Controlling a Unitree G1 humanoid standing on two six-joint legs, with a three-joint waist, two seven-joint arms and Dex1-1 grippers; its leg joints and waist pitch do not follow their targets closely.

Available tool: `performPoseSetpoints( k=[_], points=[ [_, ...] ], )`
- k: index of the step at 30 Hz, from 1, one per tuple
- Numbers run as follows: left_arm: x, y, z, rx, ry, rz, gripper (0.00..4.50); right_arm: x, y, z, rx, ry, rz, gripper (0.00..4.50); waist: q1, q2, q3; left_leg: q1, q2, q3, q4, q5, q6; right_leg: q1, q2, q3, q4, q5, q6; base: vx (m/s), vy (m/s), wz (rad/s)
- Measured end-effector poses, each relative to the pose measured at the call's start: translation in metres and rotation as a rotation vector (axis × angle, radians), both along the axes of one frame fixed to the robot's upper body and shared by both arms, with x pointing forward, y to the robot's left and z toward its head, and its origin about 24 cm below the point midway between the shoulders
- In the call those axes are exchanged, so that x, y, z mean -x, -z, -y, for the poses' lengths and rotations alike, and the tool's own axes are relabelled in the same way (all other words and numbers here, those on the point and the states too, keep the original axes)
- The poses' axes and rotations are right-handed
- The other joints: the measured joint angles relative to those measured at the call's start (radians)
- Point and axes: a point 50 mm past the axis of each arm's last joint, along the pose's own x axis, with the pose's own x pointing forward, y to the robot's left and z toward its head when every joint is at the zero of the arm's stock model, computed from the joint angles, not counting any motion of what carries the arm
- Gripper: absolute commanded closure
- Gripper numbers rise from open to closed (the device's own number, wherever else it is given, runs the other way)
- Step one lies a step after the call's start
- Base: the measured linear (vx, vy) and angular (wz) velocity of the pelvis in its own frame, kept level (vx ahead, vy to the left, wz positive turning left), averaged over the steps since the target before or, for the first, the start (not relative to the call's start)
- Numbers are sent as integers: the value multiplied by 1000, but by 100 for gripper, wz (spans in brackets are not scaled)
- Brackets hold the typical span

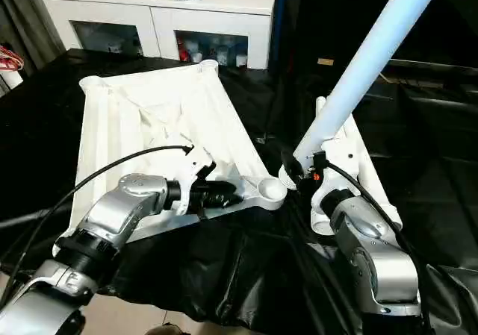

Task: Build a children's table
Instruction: Insert table leg to table base

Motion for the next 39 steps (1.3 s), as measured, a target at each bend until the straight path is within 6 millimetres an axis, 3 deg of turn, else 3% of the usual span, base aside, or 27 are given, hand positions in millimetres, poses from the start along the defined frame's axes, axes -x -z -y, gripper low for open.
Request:
performPoseSetpoints(
  k=[2, 5, 13, 20, 26, 30, 39],
  points=[
    [1, 1, 0, -4, 3, 1, 323, 0, 0, 0, 0, -3, -1, 261, 0, 0, 0, 0, 0, 1, -2, 0, 0, 0, 0, 0, -2, 1, 0, 0, 0, 0],
    [1, 1, -1, -12, 4, 5, 326, 0, 0, -1, 1, -7, -1, 261, 0, 0, 0, 0, 0, 1, -3, 0, 0, 0, 0, 0, -3, 1, 0, 0, 0, 0],
    [1, 1, -1, -53, 29, 32, 393, 0, 1, -3, 5, -21, -5, 261, -2, 0, 0, 3, 1, 3, -5, 0, 0, 1, 0, 0, -4, 2, -1, 0, 0, 0],
    [0, -1, -7, -176, 89, 88, 447, -2, 3, -5, 32, -76, -30, 261, -23, -1, 1, 8, 1, 4, -13, 2, -2, 2, 0, 0, -4, 3, -2, 0, 0, 0],
    [-1, -3, -14, -192, 78, 89, 450, -11, -3, -10, 48, -168, -30, 261, -29, -3, 2, 8, 1, 5, -14, 2, -2, 2, 0, 0, -4, 3, -3, 0, 0, 0],
    [2, -6, -17, -166, 109, 89, 450, -12, -7, -20, 71, -325, -59, 261, -30, -4, 3, 6, 1, 6, -13, 2, -2, 0, 0, 0, -5, 3, -3, 0, 0, 0],
    [12, -6, -27, -153, 170, 99, 450, -16, -3, -32, 95, -500, -127, 261, -21, -6, 3, 3, 3, 8, -13, 7, 7, 0, 0, -1, -8, 2, -4, 0, 0, 0]
  ],
)
